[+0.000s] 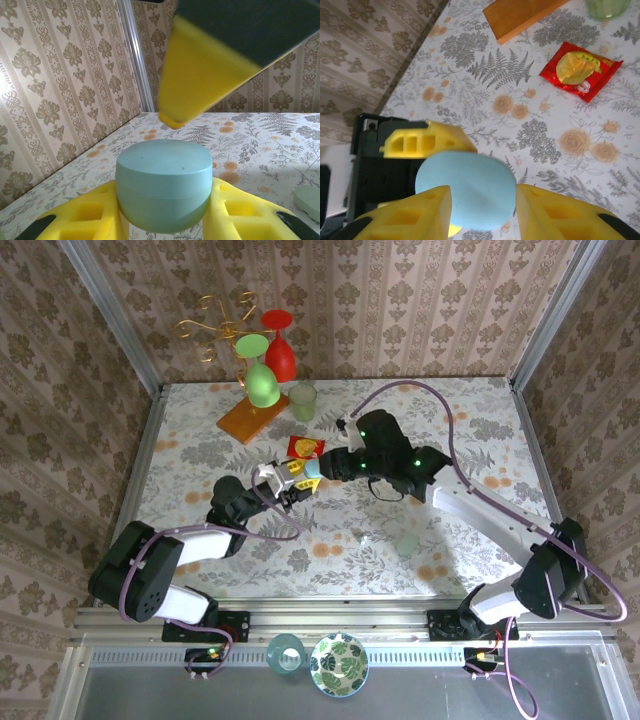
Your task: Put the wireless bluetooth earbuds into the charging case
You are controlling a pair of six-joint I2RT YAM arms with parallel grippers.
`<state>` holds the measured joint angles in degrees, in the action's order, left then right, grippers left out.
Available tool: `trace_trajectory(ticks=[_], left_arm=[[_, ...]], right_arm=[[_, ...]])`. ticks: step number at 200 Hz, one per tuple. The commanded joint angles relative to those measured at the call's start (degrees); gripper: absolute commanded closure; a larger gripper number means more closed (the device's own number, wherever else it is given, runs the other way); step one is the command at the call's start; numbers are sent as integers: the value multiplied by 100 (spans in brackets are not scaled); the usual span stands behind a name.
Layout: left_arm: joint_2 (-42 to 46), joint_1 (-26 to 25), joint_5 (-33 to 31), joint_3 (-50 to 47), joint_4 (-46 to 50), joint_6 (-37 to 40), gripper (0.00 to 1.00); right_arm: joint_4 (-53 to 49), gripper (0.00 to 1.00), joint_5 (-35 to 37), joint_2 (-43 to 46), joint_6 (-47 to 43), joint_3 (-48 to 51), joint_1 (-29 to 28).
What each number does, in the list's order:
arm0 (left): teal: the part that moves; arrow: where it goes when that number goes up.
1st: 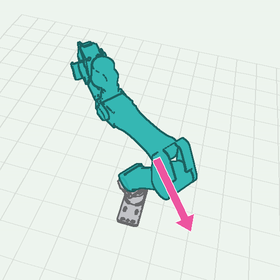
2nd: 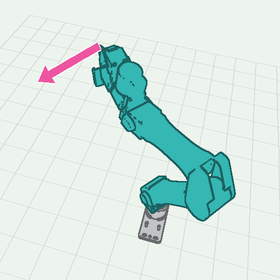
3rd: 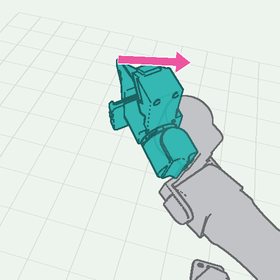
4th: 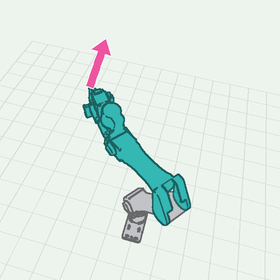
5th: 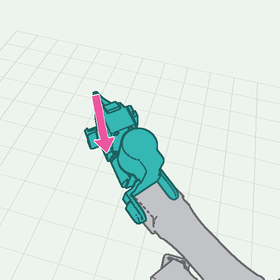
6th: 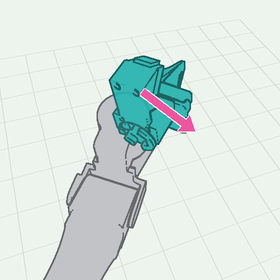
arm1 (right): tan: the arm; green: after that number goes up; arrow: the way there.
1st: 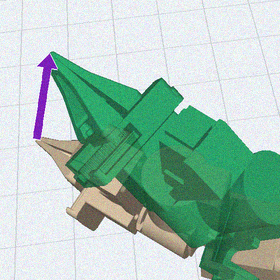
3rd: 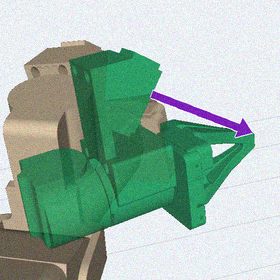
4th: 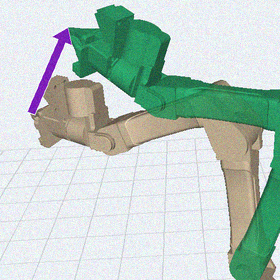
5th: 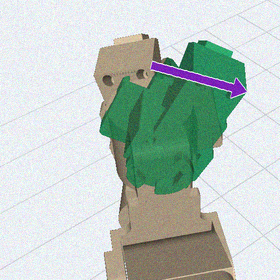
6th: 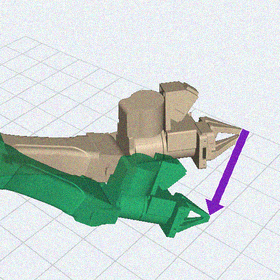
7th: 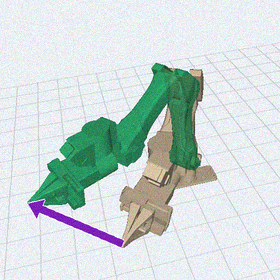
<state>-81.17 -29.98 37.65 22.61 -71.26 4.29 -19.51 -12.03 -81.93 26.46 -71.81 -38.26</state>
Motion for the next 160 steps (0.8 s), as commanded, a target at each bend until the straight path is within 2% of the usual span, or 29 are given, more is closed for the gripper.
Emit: trace_trajectory(ticks=[1,32,54,77,110,129,160], left_arm=[[43,-34,-33,187,-264,-259,74],[97,-130,-269,273,-261,-470,74],[102,-218,-366,335,-265,-477,74],[76,-271,-440,410,-272,-475,74],[75,-298,-500,472,-275,-518,74],[75,-322,-517,494,-275,-512,73],[52,-329,-539,483,-275,-471,74]], right_arm=[[858,50,-748,481,648,479,372],[2742,34,-2108,566,2264,1478,962],[4420,31,-2821,407,3421,2085,1132],[5706,32,-3189,70,4335,2401,1137],[7226,39,-3383,-415,5466,2631,1137],[7766,43,-3400,-668,5878,2682,1138],[8445,60,-3385,-984,6375,2711,1137]])
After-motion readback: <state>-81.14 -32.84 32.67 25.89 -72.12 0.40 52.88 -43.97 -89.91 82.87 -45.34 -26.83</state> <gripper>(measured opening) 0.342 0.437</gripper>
